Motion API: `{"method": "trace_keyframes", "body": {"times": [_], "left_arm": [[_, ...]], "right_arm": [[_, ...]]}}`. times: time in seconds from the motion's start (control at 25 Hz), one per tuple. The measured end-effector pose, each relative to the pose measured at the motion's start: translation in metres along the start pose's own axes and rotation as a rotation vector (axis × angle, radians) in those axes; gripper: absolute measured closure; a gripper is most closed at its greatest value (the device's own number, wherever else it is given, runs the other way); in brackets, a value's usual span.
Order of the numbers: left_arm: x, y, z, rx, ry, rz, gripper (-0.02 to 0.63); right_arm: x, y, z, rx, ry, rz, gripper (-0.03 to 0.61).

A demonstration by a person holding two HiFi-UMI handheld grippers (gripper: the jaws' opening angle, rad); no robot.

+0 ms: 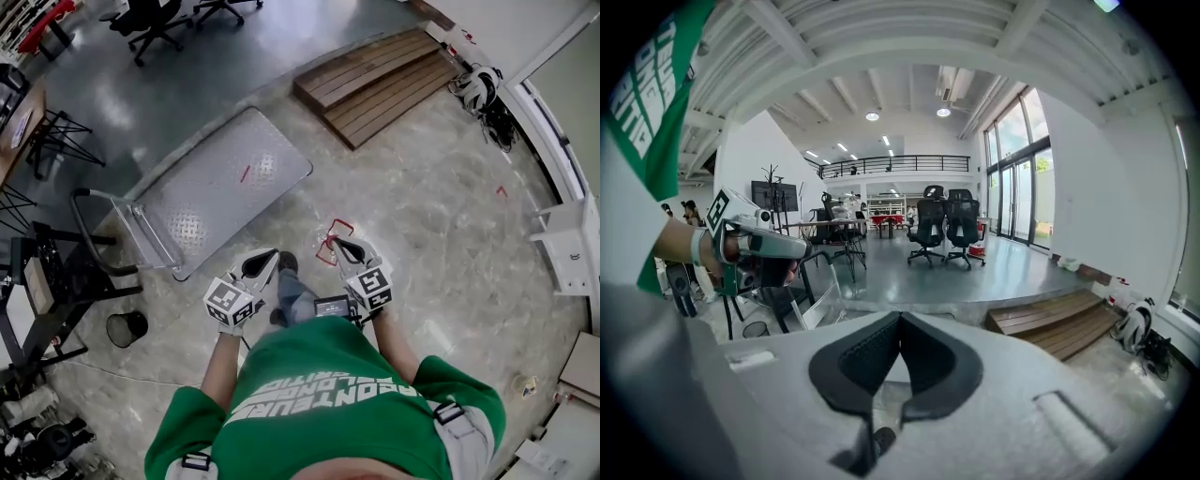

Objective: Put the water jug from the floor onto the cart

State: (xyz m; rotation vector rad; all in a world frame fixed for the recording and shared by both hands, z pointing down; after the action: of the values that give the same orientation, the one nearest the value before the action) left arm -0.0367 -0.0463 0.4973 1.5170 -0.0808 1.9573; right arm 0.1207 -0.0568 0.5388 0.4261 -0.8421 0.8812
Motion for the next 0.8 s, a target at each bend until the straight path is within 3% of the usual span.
{"method": "trace_keyframes", "body": {"times": [0.8], "left_arm": [[0.009, 0.016, 0.065, 0.112, 0.106, -0.042, 0.603]], "right_arm": [[0.027, -0.034, 0.041, 0.001, 0.061, 0.110, 0.586]]}}
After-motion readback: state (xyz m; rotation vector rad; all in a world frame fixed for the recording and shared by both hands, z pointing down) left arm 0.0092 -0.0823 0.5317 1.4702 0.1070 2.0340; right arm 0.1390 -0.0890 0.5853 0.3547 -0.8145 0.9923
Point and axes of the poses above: the fingertips, and each gripper's own axes: z forward along the fingers, y to its left, x out of its underside, the point moved 2 cm from there along -z, backward along the fingers, and after that the axes turned 11 degrees about y, right-handed, at the moved point
